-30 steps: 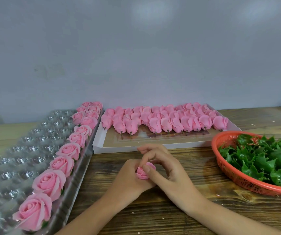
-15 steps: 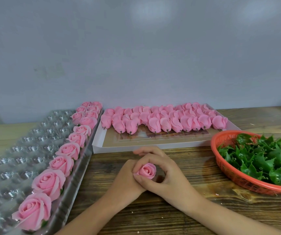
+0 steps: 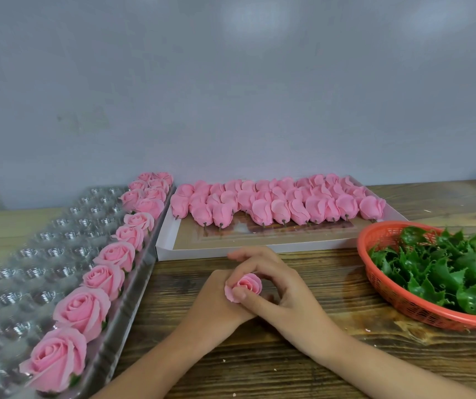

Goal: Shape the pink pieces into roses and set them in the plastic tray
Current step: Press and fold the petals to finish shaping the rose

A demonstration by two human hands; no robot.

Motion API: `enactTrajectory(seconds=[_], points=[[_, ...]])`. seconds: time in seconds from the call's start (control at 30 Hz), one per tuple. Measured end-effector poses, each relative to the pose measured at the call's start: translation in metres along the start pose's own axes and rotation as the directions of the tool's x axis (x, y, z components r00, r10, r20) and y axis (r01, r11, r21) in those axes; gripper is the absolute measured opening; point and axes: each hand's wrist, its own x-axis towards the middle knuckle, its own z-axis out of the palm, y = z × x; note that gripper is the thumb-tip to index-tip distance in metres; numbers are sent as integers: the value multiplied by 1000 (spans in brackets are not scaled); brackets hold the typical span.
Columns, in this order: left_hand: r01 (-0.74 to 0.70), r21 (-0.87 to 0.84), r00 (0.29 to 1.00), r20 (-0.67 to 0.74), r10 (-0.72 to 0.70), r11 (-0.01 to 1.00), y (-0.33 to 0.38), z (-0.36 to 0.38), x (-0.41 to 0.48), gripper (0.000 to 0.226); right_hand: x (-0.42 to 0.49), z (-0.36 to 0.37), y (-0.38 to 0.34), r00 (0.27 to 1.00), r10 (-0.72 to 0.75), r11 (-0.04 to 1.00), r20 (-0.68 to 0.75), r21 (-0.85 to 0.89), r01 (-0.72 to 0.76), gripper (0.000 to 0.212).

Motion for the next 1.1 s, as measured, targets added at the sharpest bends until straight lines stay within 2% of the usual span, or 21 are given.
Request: enactTrajectory(seconds=[0.1, 0.2, 0.3, 0.4, 0.57, 0.63, 0.73, 0.87, 0.97, 1.1], points=[[-24, 77, 999, 35, 22, 997, 2, -1, 1, 31, 0, 1, 3, 1000, 1, 999, 15, -41, -1, 10], [57, -71, 998, -19, -59, 996, -3, -4, -1, 42, 1, 1, 5, 1000, 11, 999, 17, -42, -10, 18], [-116, -15, 991, 68, 116, 993, 5, -8, 0, 25, 2, -1, 5, 999, 35, 999, 5, -15, -34, 31], [-144, -26, 986, 79, 146, 989, 11, -9, 1, 19, 2, -1, 3, 998, 56, 997, 11, 55, -57, 28], [-111, -102, 991, 57, 118, 988, 12, -11, -1, 22, 4, 0, 6, 997, 72, 990, -2, 120, -72, 16], [-73, -196, 996, 45, 83, 978, 11, -12, -2, 18, 4, -1, 9, 996, 89, 984, 5, 152, -89, 22], [-19, -241, 999, 29, 27, 970, 12, -12, -2, 8, 4, -2, 10, 992, 122, 968, 25, 217, -125, 31], [-31, -159, 999, 15, 33, 987, 14, -11, -3, 32, 4, -3, 7, 987, 157, 954, 30, 253, -159, 33], [-64, -85, 997, 41, 68, 994, 15, -9, -4, 22, 4, -2, 8, 986, 167, 954, 22, 249, -167, 27], [12, -193, 1000, -7, -13, 981, 14, -11, -2, 9, 4, -2, 7, 992, 120, 958, 50, 258, -129, 29]])
